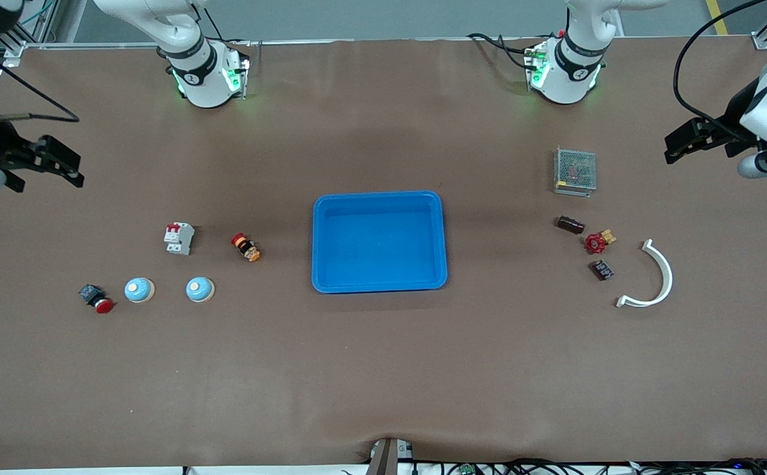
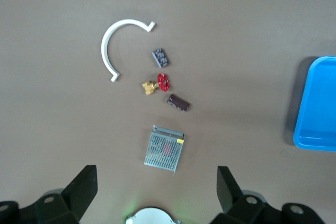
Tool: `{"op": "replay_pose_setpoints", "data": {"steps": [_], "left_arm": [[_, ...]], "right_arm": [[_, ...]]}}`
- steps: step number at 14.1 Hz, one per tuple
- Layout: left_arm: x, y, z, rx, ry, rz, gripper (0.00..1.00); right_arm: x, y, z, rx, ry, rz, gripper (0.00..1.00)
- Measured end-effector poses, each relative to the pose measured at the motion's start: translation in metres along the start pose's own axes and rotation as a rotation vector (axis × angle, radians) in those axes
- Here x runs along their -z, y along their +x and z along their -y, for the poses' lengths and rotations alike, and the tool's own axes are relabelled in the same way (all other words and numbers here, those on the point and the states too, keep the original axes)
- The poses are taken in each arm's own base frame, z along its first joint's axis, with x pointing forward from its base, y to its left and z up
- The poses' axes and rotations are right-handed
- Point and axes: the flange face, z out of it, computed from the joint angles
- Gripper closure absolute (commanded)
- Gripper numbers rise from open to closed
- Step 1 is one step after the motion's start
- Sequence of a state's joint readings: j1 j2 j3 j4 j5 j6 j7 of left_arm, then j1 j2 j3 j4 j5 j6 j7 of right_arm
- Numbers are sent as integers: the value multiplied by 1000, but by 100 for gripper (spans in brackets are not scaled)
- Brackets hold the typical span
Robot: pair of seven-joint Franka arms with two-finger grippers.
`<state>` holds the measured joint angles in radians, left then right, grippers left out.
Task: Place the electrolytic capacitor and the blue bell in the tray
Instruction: 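Move the right gripper toward the blue bells while the left gripper reaches the capacitors, then grasp a blue bell with the right gripper while the left gripper grasps a capacitor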
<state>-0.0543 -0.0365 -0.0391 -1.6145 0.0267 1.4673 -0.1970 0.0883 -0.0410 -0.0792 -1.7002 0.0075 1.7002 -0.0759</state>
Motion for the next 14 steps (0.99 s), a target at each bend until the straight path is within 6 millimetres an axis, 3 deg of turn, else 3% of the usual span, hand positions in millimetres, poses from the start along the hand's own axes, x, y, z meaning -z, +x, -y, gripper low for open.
{"op": "replay_pose_setpoints", "data": {"steps": [5, 9, 14], "left_arm": [[-41, -1, -3, 82, 14, 82, 0], [-87, 1, -9, 144, -4, 99, 0], [-137, -12, -14, 279, -47, 86, 0]], "right_arm": [[-57, 33, 9, 7, 20, 23, 0], [-105, 55, 36, 50, 16, 46, 0], [-162, 75, 59, 84, 9, 66, 0]]}}
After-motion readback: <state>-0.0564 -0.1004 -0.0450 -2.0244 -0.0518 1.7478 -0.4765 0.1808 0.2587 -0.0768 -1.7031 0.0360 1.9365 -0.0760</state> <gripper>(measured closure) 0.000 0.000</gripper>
